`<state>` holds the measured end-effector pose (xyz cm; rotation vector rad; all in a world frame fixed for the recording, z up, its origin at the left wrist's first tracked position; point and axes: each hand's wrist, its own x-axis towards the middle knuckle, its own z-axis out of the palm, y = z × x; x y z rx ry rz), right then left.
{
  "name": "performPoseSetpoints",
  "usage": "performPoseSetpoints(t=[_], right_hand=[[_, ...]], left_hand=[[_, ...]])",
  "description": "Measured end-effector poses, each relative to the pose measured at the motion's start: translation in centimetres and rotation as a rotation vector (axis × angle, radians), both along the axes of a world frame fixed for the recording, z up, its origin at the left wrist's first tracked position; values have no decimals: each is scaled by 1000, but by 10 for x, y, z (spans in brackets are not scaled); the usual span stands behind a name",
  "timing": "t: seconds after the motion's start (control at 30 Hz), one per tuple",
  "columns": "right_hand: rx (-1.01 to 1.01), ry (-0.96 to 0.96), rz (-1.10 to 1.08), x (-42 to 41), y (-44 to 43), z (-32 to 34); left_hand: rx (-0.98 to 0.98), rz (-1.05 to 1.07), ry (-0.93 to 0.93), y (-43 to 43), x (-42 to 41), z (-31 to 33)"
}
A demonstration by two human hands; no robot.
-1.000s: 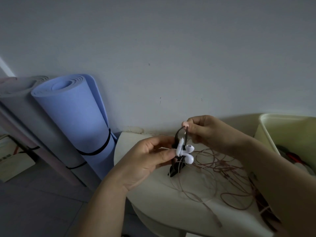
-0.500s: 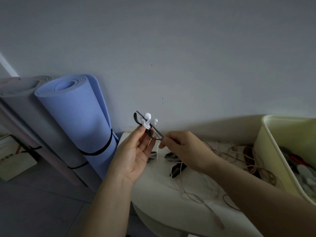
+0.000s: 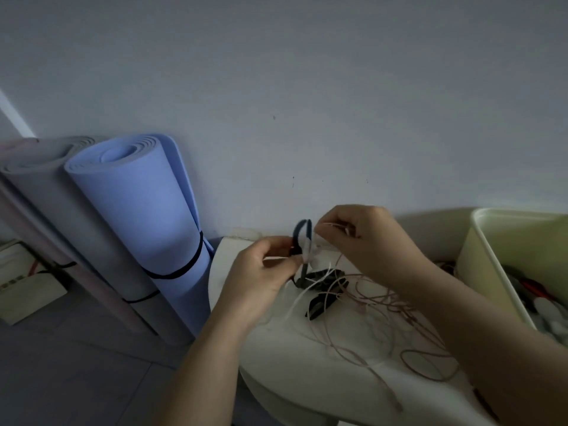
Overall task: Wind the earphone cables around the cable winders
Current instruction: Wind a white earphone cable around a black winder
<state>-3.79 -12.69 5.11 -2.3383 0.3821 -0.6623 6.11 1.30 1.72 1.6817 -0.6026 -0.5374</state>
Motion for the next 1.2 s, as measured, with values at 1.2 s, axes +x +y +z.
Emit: performPoseSetpoints(t=[1.2], right_hand=[[-41, 269, 172, 8, 11, -19]], left_hand=[[-340, 156, 484, -4, 8, -1]])
